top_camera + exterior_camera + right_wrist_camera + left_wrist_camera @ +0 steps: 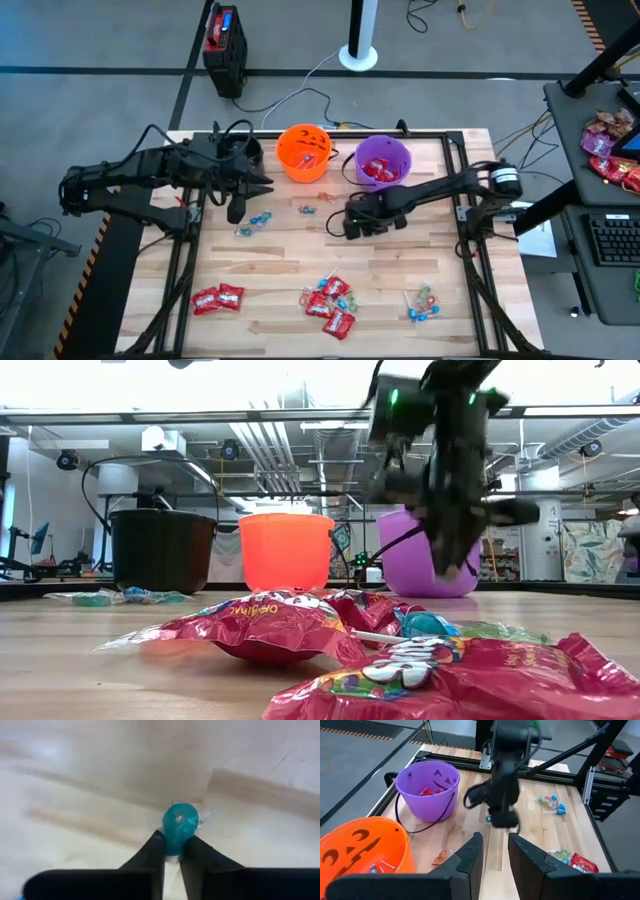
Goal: Sort candy by brand, put in halloween buckets
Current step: Put the blue gummy into the black bucket
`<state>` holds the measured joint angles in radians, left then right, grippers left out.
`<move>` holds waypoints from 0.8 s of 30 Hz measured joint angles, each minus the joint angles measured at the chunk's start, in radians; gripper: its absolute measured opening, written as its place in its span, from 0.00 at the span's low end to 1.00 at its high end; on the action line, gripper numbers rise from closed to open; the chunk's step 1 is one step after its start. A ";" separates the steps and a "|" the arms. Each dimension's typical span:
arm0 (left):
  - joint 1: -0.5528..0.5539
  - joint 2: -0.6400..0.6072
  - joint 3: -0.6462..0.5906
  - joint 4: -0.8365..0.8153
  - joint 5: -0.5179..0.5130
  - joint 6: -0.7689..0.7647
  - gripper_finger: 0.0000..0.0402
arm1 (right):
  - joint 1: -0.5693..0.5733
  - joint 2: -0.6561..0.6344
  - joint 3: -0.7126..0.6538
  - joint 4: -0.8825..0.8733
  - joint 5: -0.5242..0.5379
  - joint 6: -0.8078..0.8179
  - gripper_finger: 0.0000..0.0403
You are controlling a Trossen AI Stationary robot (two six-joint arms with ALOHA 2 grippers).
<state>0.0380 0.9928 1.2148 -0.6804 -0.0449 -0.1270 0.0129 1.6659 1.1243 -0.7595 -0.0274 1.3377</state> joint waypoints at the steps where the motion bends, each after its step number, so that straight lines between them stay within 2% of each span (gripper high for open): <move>1: 0.000 0.000 0.000 0.000 0.000 0.006 0.19 | 0.008 -0.025 0.005 -0.003 -0.002 0.004 0.05; 4: 0.000 0.000 0.000 0.022 -0.011 0.027 0.19 | 0.040 -0.110 0.041 -0.003 0.011 0.011 0.05; 7: 0.000 -0.001 0.000 0.058 -0.056 0.048 0.19 | 0.065 -0.193 0.096 0.006 0.085 -0.050 0.06; 10: 0.001 -0.001 0.000 0.116 -0.101 0.069 0.19 | 0.052 -0.253 0.163 0.013 0.179 -0.182 0.06; 14: 0.001 0.002 0.000 0.226 -0.156 0.118 0.19 | -0.037 -0.294 0.265 0.013 0.298 -0.409 0.05; 18: 0.018 0.009 0.000 0.328 -0.235 0.149 0.20 | -0.178 -0.298 0.355 0.009 0.269 -0.654 0.05; 24: 0.077 0.020 0.000 0.423 -0.305 0.119 0.21 | -0.381 -0.290 0.409 0.008 0.137 -0.952 0.05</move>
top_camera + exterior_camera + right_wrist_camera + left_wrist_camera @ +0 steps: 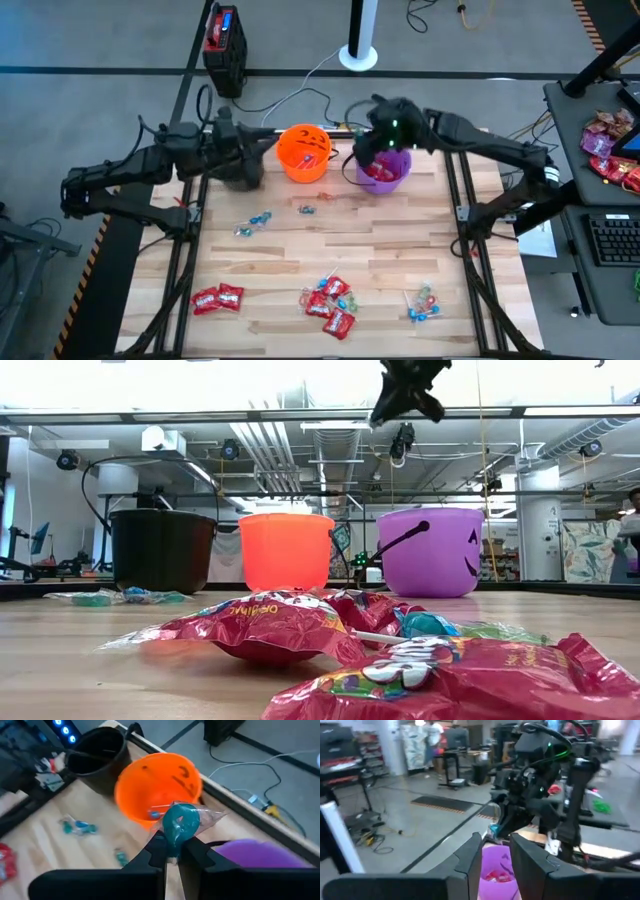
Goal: Sort candy by brand, put in halloween buckets
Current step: Put the blue gummy into the black bucket
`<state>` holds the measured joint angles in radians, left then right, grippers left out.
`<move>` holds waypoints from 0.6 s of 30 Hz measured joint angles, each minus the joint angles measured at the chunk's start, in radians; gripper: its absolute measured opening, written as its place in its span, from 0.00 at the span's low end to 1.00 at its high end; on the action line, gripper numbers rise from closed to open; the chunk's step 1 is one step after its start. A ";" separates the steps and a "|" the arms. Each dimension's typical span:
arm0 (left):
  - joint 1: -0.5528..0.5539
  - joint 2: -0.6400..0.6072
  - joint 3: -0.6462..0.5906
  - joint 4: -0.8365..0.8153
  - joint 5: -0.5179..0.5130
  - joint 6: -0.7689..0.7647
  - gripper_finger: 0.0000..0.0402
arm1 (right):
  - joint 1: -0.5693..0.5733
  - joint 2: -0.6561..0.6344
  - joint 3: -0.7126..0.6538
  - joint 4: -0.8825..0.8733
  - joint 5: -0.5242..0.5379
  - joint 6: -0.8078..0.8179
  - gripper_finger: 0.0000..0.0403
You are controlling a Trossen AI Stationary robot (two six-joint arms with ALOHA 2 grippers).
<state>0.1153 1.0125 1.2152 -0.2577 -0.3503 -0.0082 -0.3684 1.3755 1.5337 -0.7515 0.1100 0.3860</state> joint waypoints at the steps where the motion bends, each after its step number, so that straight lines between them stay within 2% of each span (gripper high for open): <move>1: 0.012 0.003 0.000 0.004 -0.006 -0.018 0.21 | -0.031 0.001 0.000 0.004 -0.027 -0.041 0.05; 6: 0.057 0.056 0.000 0.067 0.025 -0.110 0.21 | -0.130 0.028 0.000 0.108 -0.193 -0.299 0.05; 9: 0.060 0.107 0.000 0.066 0.048 -0.127 0.23 | -0.147 0.053 -0.013 0.227 -0.337 -0.408 0.05; 11: 0.060 0.137 0.000 0.061 0.051 -0.147 0.25 | -0.149 0.056 -0.034 0.338 -0.432 -0.423 0.05; 18: 0.063 0.207 0.000 0.058 0.048 -0.195 0.39 | -0.150 0.035 -0.140 0.684 -0.625 -0.383 0.05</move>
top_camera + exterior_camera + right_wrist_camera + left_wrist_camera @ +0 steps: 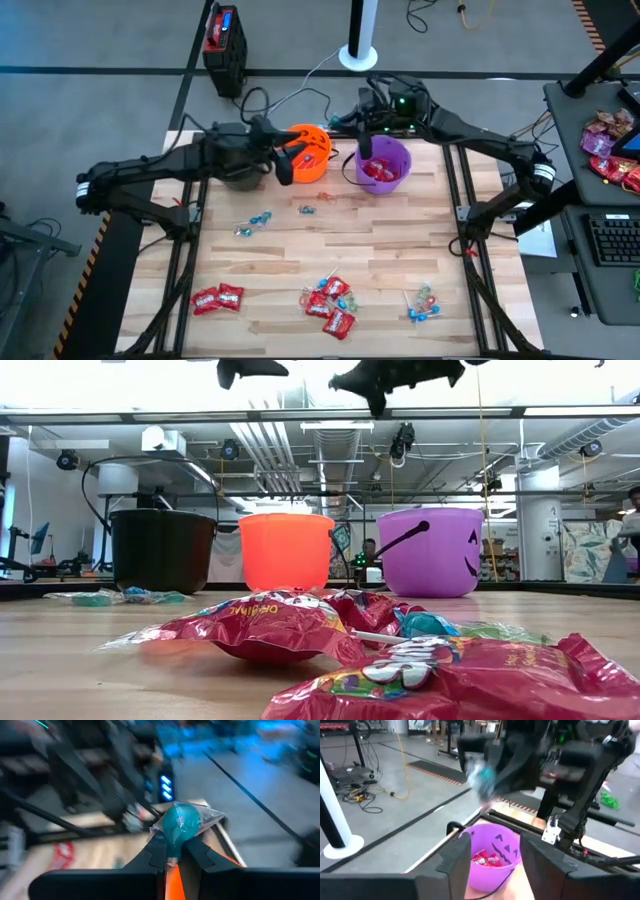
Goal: Sort candy by brand, put in halloween buckets
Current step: Put the blue gummy into the black bucket
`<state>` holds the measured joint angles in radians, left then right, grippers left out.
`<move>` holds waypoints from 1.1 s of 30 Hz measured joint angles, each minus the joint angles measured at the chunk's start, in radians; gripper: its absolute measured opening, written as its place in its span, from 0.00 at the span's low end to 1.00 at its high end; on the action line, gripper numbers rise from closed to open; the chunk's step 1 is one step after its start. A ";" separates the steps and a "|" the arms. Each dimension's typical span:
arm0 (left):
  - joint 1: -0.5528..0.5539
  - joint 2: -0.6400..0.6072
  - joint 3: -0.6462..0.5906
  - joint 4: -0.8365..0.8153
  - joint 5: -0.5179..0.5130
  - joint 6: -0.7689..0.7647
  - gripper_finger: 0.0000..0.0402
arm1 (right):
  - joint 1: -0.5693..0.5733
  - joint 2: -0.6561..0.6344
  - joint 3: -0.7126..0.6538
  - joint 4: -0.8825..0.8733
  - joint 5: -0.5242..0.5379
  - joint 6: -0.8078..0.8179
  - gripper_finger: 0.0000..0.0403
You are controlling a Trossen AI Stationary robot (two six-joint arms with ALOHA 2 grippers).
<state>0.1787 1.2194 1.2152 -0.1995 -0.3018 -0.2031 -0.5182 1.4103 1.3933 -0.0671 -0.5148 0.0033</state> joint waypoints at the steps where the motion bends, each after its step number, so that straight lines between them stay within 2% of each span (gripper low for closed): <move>1: 0.004 0.009 0.000 0.000 0.000 0.003 0.41 | 0.000 -0.002 -0.007 0.042 -0.035 0.024 0.05; 5: 0.023 0.042 0.000 0.022 0.004 0.024 0.47 | 0.002 0.006 -0.011 0.136 -0.070 0.135 0.05; 10: 0.045 0.052 0.000 0.102 0.019 0.117 0.49 | 0.005 0.033 -0.014 0.153 -0.069 0.267 0.05; 17: 0.107 0.085 0.000 0.154 0.162 0.150 0.49 | 0.019 0.077 -0.014 0.247 -0.060 0.401 0.05; 24: 0.114 0.109 0.000 0.215 0.165 0.168 0.48 | 0.036 0.095 -0.013 0.286 -0.059 0.431 0.05; 28: 0.117 0.110 0.000 0.207 0.167 0.167 0.43 | 0.040 0.099 -0.013 0.284 -0.057 0.426 0.05; 33: 0.119 0.113 0.000 0.205 0.170 0.166 0.26 | 0.040 0.099 -0.013 0.282 -0.052 0.417 0.05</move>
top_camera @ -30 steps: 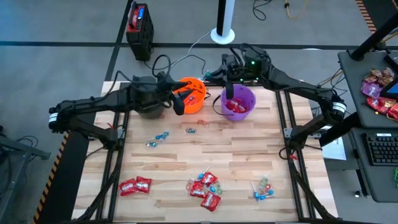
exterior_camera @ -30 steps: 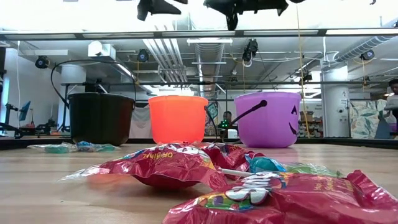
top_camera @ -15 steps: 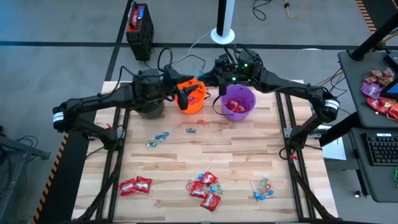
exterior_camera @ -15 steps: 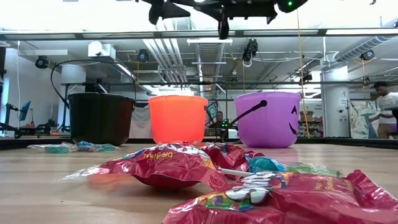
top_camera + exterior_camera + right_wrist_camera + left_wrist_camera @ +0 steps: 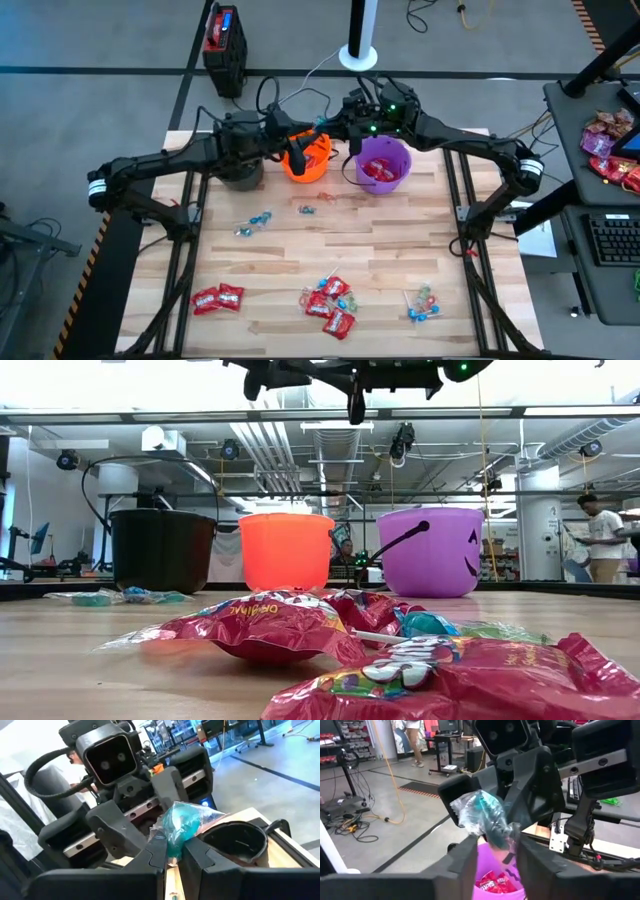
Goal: Sort candy by brand, put in halloween buckets
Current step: Put the blue gummy into the black bucket
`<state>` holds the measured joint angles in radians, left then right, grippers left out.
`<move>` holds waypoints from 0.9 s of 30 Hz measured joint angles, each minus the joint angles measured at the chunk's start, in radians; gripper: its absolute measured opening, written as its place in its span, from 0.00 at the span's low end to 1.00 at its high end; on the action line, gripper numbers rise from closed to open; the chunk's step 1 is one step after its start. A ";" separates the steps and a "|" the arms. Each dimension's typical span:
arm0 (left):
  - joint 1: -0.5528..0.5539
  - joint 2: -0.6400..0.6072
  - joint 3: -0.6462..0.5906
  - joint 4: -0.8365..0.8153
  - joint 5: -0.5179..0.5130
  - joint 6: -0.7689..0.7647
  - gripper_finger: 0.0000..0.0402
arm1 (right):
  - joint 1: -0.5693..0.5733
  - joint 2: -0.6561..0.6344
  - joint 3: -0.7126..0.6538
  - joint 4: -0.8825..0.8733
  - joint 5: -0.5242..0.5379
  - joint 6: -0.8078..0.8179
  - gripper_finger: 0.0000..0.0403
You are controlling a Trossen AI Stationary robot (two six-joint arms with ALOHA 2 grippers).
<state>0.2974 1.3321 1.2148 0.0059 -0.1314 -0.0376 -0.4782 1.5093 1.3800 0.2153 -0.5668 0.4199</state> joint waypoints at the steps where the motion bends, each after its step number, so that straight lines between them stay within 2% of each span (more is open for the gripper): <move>1: 0.000 0.001 0.000 0.002 0.000 0.000 0.22 | 0.000 0.000 0.000 0.000 0.001 0.000 0.05; 4: 0.001 0.006 0.000 0.002 -0.001 0.000 0.07 | 0.000 0.000 0.000 -0.004 0.001 0.006 0.05; 6: 0.002 0.008 0.000 0.001 -0.004 -0.001 0.03 | -0.001 0.000 0.000 -0.012 0.000 0.002 0.07; 10: 0.002 0.008 0.000 -0.005 -0.006 0.000 0.03 | -0.001 -0.001 0.000 -0.030 -0.006 0.018 0.12; 20: 0.017 0.006 0.000 -0.017 -0.014 0.000 0.00 | -0.026 -0.002 0.001 -0.064 -0.016 0.080 0.38; 27: 0.052 -0.034 0.000 -0.060 -0.020 0.000 0.00 | -0.061 -0.003 0.000 -0.138 -0.010 0.080 0.46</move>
<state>0.3492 1.2984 1.2152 -0.0539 -0.1513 -0.0379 -0.5387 1.5063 1.3804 0.0772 -0.5770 0.4999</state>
